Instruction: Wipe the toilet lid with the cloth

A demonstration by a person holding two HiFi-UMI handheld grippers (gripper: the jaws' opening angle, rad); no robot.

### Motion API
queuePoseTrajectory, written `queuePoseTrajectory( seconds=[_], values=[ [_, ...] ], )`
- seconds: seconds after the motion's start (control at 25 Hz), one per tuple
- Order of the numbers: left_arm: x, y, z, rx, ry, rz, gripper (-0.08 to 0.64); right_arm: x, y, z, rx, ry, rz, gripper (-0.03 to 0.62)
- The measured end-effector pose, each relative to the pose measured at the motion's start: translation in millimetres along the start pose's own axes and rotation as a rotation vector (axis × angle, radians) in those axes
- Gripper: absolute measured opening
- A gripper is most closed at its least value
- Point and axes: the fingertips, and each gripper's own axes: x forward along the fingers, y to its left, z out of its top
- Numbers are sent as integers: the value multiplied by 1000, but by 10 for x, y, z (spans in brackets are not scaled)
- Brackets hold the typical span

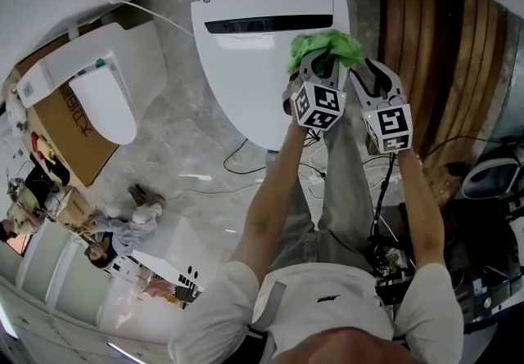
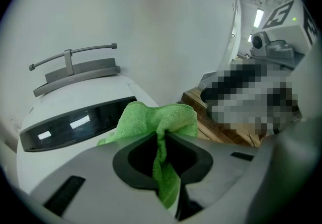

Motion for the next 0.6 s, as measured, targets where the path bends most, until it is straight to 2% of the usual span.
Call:
queuePoseTrajectory(
  seconds=[0.6],
  values=[
    [-389, 493, -370, -71, -7, 35, 67, 189, 491, 122, -36, 5, 17, 178]
  ],
)
